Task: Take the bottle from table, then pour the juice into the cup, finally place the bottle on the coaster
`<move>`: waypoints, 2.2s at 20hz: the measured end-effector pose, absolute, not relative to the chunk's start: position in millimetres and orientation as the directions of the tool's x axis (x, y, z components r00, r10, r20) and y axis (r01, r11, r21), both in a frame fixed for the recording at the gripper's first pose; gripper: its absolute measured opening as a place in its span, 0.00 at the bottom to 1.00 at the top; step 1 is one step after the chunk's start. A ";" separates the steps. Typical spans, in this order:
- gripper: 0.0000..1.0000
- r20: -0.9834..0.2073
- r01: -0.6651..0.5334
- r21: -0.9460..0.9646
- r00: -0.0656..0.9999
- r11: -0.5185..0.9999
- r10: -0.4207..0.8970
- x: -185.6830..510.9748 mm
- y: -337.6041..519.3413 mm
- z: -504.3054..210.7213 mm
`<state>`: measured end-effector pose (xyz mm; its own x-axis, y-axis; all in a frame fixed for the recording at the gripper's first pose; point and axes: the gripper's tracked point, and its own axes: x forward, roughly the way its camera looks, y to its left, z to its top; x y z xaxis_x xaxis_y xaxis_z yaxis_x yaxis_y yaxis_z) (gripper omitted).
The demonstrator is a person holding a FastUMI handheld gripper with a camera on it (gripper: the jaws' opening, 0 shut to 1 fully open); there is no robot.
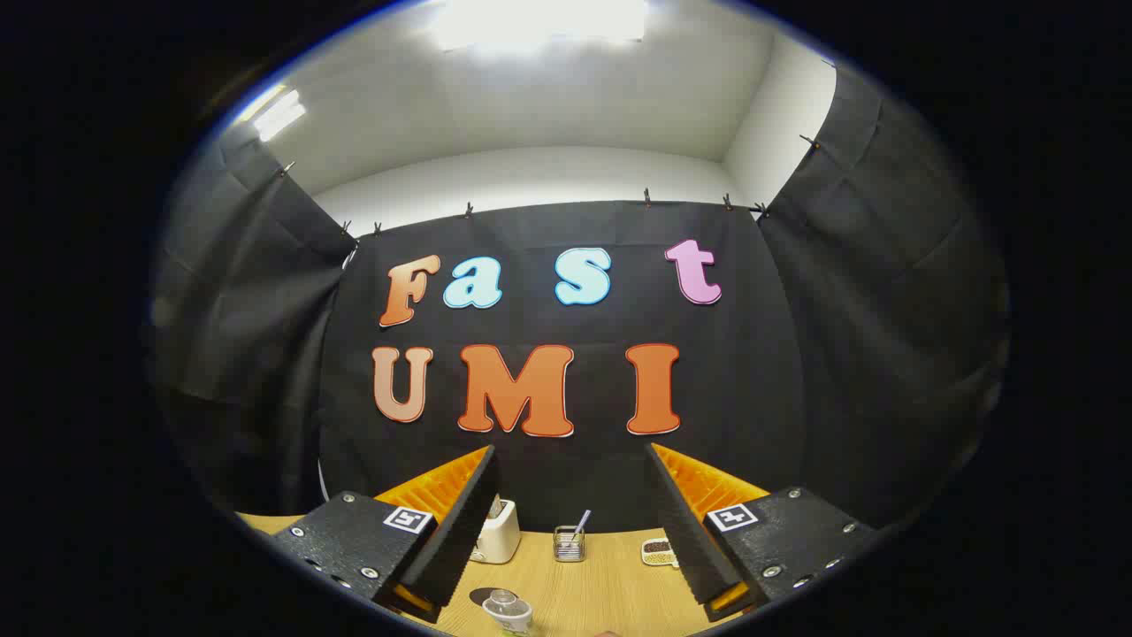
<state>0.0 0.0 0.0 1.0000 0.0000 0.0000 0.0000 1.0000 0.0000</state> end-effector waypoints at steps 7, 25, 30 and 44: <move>0.97 -0.035 0.039 0.005 0.999 0.999 -0.039 1.0 -11.6 -9.2; 0.97 -0.011 -0.069 -0.030 0.998 0.997 0.069 -12.3 28.6 -63.0; 0.97 -0.034 -0.103 -0.084 0.994 0.991 0.100 -19.1 49.9 -98.6; 0.97 -0.315 -0.137 0.027 0.939 0.990 0.139 -38.7 67.5 -272.1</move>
<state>-38.7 67.5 -272.1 0.9390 0.1389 -0.3147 -0.1375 0.9901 0.0270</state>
